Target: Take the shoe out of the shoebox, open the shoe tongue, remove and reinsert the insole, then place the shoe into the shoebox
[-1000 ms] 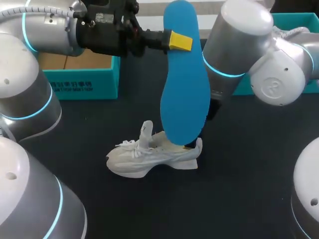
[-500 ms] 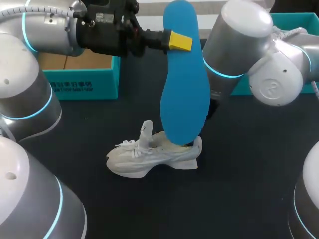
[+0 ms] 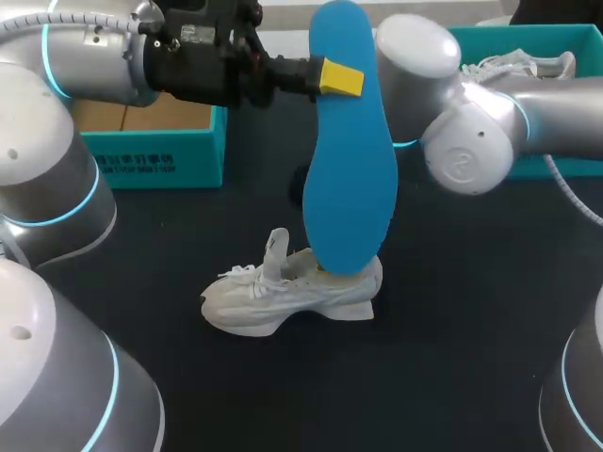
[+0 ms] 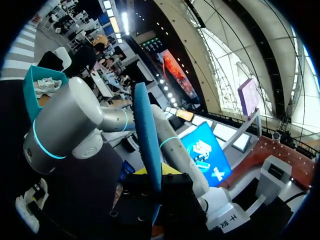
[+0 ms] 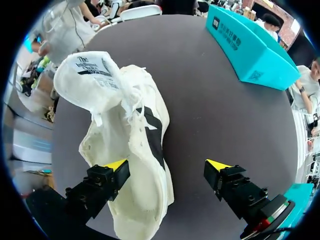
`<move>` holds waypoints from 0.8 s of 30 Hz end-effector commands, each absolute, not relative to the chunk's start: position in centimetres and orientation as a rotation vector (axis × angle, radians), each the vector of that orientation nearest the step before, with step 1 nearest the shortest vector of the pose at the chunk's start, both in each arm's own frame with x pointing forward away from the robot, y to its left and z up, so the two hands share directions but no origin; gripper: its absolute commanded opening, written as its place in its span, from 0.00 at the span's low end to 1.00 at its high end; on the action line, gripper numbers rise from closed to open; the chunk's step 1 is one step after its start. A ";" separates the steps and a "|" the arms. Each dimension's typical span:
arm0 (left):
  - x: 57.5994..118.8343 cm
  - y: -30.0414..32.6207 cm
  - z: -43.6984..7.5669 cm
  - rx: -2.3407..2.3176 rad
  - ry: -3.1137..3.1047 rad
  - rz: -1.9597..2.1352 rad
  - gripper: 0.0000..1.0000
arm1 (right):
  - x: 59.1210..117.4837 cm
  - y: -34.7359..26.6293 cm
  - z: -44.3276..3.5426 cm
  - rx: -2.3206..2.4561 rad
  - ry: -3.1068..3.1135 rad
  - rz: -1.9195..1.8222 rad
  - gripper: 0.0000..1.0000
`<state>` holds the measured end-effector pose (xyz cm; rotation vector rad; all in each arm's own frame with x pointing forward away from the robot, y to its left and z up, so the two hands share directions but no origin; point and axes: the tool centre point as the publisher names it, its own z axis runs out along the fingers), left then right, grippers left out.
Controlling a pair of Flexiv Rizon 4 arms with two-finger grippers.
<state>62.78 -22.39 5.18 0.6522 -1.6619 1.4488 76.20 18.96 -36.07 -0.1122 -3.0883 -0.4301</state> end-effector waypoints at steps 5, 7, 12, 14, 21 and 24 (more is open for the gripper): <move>62.8 -22.5 5.1 0.654 -1.663 1.448 0.00 | 75.8 20.0 -39.7 -0.101 -3.044 -0.420 0.45; 62.8 -22.5 5.1 0.654 -1.663 1.448 0.00 | 75.7 20.0 -40.0 -0.104 -3.030 -0.410 0.22; 62.8 -22.5 5.1 0.654 -1.663 1.448 0.00 | 75.2 19.4 -39.7 -0.141 -3.003 -0.385 0.00; 62.8 -22.5 5.1 0.654 -1.663 1.448 0.00 | 74.9 19.0 -39.2 -0.167 -2.996 -0.381 0.00; 62.8 -22.5 5.1 0.654 -1.663 1.448 0.00 | 73.5 17.9 -36.7 -0.322 -2.929 -0.384 0.00; 62.8 -22.5 5.1 0.654 -1.663 1.448 0.00 | 72.6 17.1 -35.7 -0.533 -2.853 -0.449 0.00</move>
